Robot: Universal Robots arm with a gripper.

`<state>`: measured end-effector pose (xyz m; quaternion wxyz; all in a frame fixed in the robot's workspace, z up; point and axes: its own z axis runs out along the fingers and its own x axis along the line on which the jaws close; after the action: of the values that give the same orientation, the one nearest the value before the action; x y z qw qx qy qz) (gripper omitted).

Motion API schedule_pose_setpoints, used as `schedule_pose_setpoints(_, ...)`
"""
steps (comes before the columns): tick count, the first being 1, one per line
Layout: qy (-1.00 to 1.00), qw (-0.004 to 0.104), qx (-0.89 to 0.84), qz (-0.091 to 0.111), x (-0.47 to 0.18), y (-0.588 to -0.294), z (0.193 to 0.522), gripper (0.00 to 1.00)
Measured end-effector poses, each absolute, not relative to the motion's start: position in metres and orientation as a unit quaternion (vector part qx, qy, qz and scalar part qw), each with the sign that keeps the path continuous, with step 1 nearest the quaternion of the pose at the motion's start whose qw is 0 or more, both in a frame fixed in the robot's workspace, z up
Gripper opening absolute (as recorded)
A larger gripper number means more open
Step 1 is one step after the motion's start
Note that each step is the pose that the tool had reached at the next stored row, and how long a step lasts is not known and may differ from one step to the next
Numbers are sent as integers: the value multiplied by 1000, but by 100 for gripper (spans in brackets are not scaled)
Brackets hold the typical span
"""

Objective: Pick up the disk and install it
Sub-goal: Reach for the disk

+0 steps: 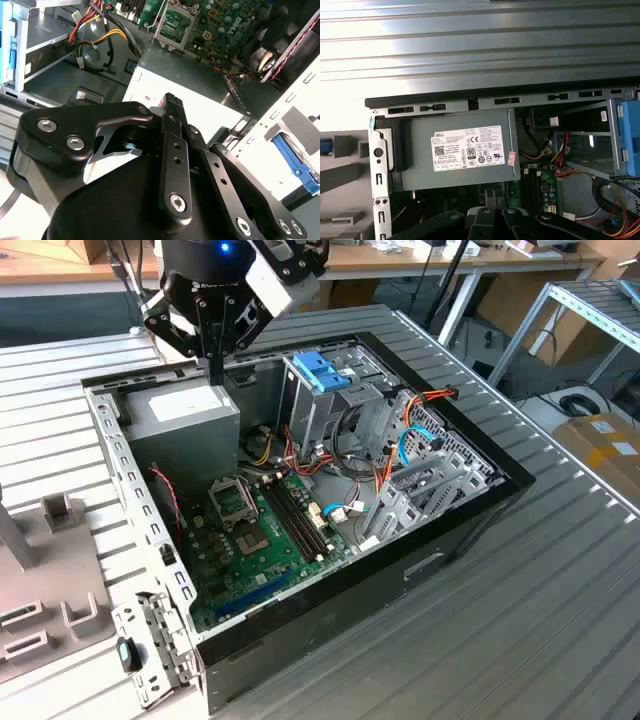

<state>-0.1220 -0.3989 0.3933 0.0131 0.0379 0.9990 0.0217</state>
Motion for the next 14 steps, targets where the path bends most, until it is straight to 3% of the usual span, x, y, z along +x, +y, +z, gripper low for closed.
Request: schedule_pose_setpoints(14,999,13,38,22,-127,-399,393,10)
